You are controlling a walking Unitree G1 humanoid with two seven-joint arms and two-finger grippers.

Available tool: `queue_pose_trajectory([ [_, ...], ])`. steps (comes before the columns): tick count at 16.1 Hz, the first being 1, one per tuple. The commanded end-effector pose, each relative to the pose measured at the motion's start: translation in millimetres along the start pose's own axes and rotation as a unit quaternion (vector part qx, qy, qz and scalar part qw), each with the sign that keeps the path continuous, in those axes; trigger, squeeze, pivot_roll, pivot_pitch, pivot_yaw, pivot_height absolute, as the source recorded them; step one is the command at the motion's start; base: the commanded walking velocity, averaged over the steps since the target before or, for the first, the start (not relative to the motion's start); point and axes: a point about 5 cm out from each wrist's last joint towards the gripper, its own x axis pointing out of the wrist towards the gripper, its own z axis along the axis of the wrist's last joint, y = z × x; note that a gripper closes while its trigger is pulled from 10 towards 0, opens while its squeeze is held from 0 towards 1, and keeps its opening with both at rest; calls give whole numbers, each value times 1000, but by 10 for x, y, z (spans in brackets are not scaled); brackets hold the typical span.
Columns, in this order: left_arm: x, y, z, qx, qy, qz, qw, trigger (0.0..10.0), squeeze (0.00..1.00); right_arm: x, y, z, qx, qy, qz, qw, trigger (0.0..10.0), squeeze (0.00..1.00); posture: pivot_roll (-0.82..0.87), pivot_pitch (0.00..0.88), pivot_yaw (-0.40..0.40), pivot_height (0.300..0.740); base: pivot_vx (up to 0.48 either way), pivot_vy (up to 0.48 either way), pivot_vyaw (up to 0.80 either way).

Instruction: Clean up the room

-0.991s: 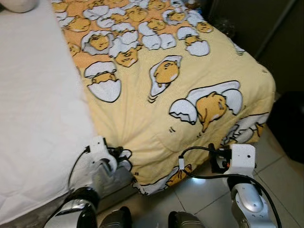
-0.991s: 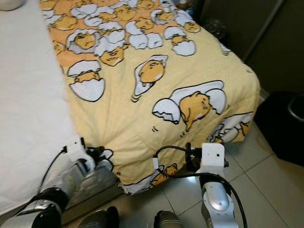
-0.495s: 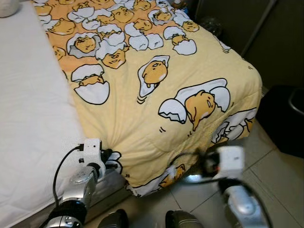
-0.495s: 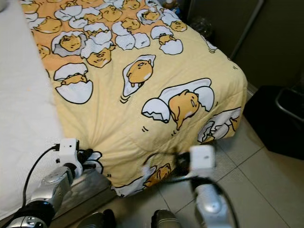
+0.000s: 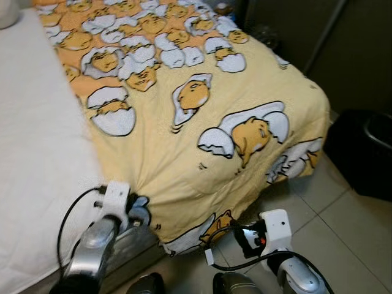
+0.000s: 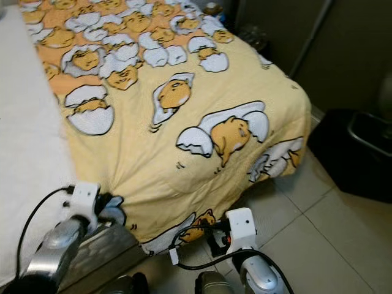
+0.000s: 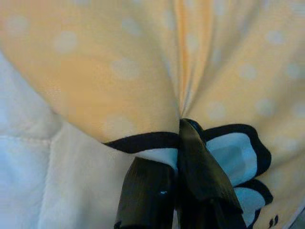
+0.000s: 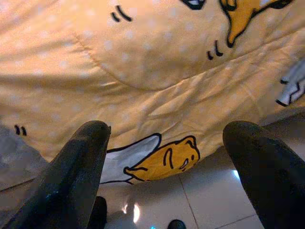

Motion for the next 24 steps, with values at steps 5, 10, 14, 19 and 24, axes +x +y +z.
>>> queue_pose_trajectory([
  [5,-376,284,-673,76,130,42,988,0,0,15,5,-32,3,3,8,1000,10000,0,-91,126,33,731,0,0,0],
  [10,-517,661,-798,221,180,82,955,0,0,13,-13,-35,2,3,4,1000,10000,0,-96,126,36,731,0,0,0],
  [14,-561,736,-810,244,182,103,947,0,0,15,5,-33,3,3,8,1000,10000,0,-94,129,36,731,0,0,0],
  [19,-898,1042,-1109,304,263,111,909,0,0,7,-14,-47,2,6,8,1000,10000,0,-97,129,36,731,0,0,0],
  [24,-1058,1214,-1188,306,287,140,897,0,0,23,-5,-39,2,5,9,1000,10000,0,-95,130,35,731,0,0,0],
])
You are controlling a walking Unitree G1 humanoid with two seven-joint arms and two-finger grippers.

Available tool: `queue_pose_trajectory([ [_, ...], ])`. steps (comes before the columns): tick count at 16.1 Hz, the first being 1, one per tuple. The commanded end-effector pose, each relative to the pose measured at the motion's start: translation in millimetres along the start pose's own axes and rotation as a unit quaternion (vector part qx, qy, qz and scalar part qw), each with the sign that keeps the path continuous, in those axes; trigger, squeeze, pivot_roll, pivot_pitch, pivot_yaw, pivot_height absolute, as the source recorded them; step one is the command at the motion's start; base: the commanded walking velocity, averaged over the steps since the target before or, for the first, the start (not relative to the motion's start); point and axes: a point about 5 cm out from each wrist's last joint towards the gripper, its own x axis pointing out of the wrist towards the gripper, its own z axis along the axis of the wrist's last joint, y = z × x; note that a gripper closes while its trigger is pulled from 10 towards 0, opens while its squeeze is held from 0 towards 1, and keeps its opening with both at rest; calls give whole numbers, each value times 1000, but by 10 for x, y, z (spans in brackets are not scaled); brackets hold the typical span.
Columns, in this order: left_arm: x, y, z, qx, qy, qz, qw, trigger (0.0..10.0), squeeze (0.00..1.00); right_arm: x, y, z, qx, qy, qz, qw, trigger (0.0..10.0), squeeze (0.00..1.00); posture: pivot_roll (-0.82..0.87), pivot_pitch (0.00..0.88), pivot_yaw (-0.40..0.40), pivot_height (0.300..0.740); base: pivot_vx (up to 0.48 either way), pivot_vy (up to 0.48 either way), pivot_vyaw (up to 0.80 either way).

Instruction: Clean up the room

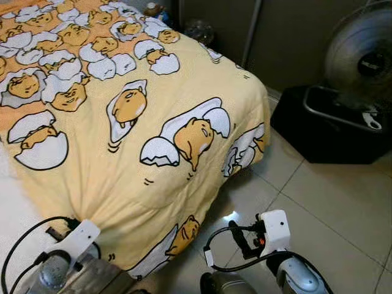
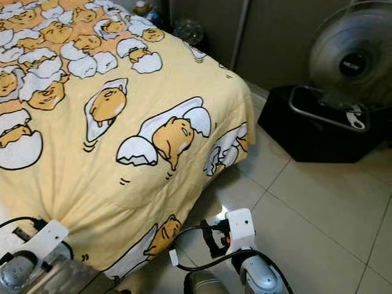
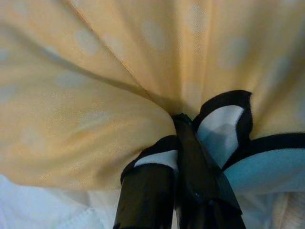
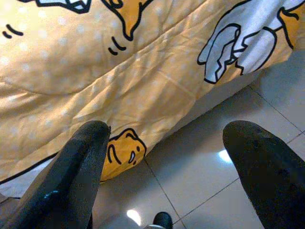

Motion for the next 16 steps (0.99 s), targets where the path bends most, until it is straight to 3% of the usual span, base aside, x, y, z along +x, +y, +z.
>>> queue_pose_trajectory([
  [1,-285,9,-702,-53,143,2,988,0,0,10,-3,5,0,-3,0,1000,10000,0,-95,129,35,731,0,0,0],
  [4,-68,-50,-244,-207,60,22,976,0,0,66,42,128,7,-28,14,999,10000,0,-91,126,33,731,0,0,0],
  [5,-7,-29,-95,-238,38,41,970,10000,0,87,73,179,7,-36,24,999,10000,0,-88,124,30,731,0,0,0],
  [6,21,-10,-14,-248,27,53,967,10000,0,97,81,201,8,-39,27,999,10000,0,-87,124,30,731,0,0,0],
  [7,66,39,147,-265,3,75,961,10000,761,116,77,223,8,-40,30,999,10000,0,-83,122,28,731,0,0,0],
  [8,70,53,172,-265,-2,79,961,10000,1000,120,76,222,8,-40,30,999,10000,0,-83,122,28,731,0,0,0],
  [10,63,119,191,-244,4,105,964,10000,1000,130,70,221,7,-39,32,999,10000,0,-79,121,28,731,0,0,0],
  [13,-20,388,485,-222,-65,161,960,10000,1000,135,75,196,11,-37,35,999,10000,0,-56,121,36,731,0,0,0],
  [15,-44,407,527,-230,-58,163,958,10000,1000,138,95,179,13,-35,38,999,10000,0,-48,118,36,731,0,0,0],
  [16,-112,263,392,-253,3,125,959,10000,1000,143,119,160,14,-30,45,998,10000,0,-38,109,40,731,0,0,0],
])
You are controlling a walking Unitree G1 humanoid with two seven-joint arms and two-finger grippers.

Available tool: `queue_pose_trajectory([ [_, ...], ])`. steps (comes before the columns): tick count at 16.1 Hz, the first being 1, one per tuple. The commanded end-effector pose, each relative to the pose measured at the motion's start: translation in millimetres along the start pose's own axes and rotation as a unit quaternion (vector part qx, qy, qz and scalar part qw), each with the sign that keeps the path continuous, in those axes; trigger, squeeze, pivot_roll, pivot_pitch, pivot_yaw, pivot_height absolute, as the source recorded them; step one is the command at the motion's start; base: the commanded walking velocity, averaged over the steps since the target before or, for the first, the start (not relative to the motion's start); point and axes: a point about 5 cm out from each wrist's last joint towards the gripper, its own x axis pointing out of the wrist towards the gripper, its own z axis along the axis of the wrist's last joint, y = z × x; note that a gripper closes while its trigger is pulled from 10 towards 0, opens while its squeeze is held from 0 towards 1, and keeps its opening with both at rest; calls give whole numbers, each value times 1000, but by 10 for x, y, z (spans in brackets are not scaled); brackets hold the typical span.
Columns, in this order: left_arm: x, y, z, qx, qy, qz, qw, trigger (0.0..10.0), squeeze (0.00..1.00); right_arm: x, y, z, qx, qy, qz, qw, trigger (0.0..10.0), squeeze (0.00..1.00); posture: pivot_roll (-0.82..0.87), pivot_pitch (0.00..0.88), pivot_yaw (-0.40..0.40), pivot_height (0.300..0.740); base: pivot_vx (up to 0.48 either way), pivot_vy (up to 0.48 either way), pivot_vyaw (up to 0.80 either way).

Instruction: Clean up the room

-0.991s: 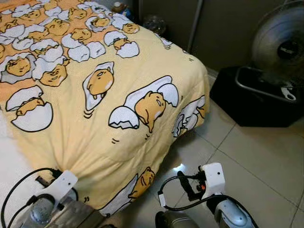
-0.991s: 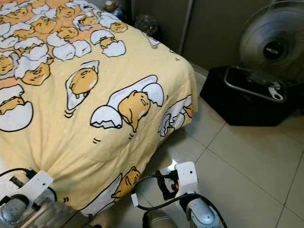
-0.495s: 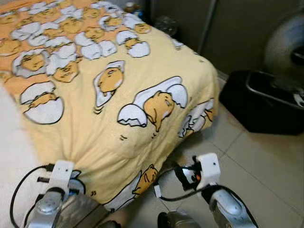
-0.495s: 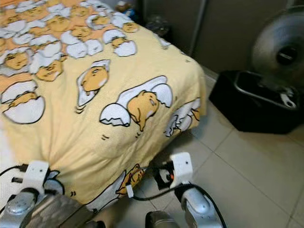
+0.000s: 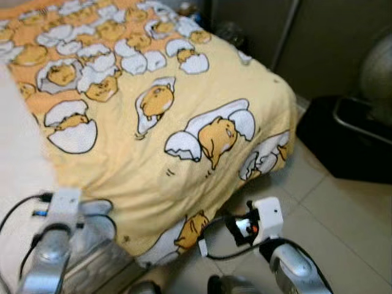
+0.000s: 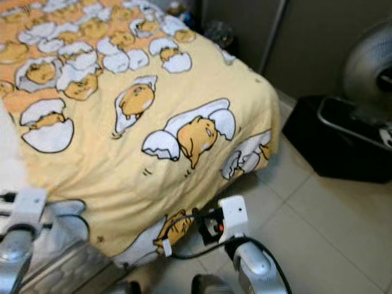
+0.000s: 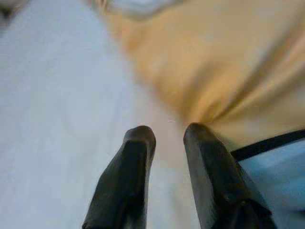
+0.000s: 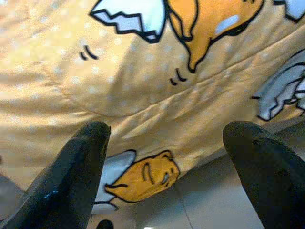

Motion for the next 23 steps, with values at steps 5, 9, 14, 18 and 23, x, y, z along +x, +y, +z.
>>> queue_pose_trajectory([
  [5,-306,-147,-308,-18,96,-53,994,10000,1000,16,-20,-54,9,6,3,1000,10000,0,-28,90,42,731,0,0,0],
  [9,-221,-252,971,-57,-164,-46,984,10000,1000,127,-164,281,-34,-67,-56,996,10000,0,-24,58,32,731,0,0,0],
  [14,-331,-466,1525,-156,-247,-39,956,10000,0,282,-305,1082,-42,-205,-109,972,10000,0,-20,0,6,731,0,0,0],
  [18,-325,-545,1588,-183,-239,-41,953,10000,0,376,-382,1199,-39,-210,-107,971,10000,0,1,0,-17,731,63,-311,444],
  [23,-329,-480,1563,-182,-233,-22,955,10000,0,491,-292,1177,-24,-197,-76,977,10000,0,57,0,-38,740,249,-407,473],
])
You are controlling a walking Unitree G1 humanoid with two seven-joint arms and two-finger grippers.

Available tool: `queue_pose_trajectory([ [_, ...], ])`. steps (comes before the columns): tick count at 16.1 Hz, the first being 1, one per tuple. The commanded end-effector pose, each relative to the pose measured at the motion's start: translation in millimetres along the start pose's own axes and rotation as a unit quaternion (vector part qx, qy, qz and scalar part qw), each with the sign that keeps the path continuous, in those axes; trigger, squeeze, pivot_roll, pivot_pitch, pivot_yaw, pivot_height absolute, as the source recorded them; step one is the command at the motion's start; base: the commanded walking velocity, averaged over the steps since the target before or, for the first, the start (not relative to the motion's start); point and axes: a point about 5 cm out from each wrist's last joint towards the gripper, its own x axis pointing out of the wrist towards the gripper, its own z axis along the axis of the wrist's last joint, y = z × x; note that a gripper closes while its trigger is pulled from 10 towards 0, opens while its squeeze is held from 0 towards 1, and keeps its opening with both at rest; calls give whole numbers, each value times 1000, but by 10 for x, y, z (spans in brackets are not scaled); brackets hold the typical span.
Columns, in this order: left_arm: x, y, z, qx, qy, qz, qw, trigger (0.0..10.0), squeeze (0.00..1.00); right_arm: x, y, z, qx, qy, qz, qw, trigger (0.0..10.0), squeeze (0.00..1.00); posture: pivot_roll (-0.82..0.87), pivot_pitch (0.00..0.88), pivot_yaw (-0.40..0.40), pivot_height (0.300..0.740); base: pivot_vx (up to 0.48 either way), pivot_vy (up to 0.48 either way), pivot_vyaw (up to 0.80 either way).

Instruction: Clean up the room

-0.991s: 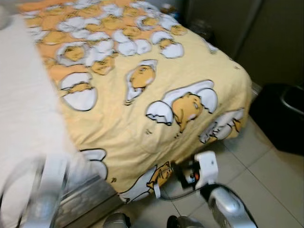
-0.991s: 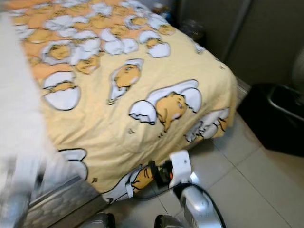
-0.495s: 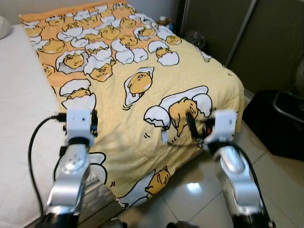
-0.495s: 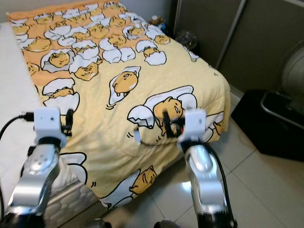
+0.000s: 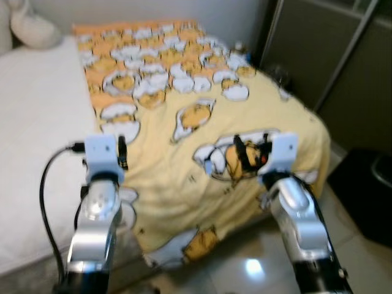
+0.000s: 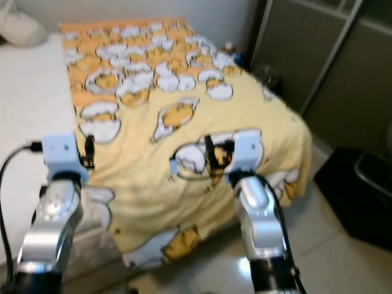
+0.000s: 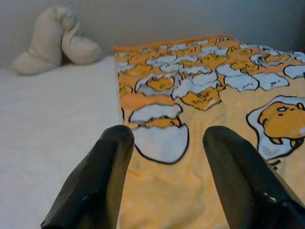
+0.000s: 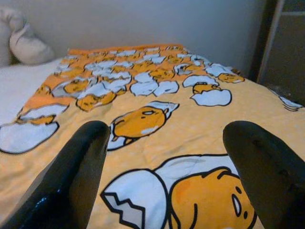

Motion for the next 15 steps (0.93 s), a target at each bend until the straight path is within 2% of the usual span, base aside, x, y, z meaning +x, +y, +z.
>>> queue_pose_trajectory([
  [1,3,76,14,7,1,22,1000,10000,0,32,35,-3,5,4,12,1000,10000,0,66,0,-44,740,247,-409,438],
  [3,11,123,-41,4,20,39,999,10000,0,42,51,-47,4,14,21,1000,10000,0,80,0,-52,740,249,-407,438],
  [10,-36,135,-85,3,32,26,999,10000,0,102,88,-76,-2,17,45,999,10000,0,114,0,-66,740,0,0,438],
  [15,-30,192,-39,15,25,29,999,10000,0,103,144,-164,3,29,46,999,10000,0,126,0,-63,740,451,0,85],
])
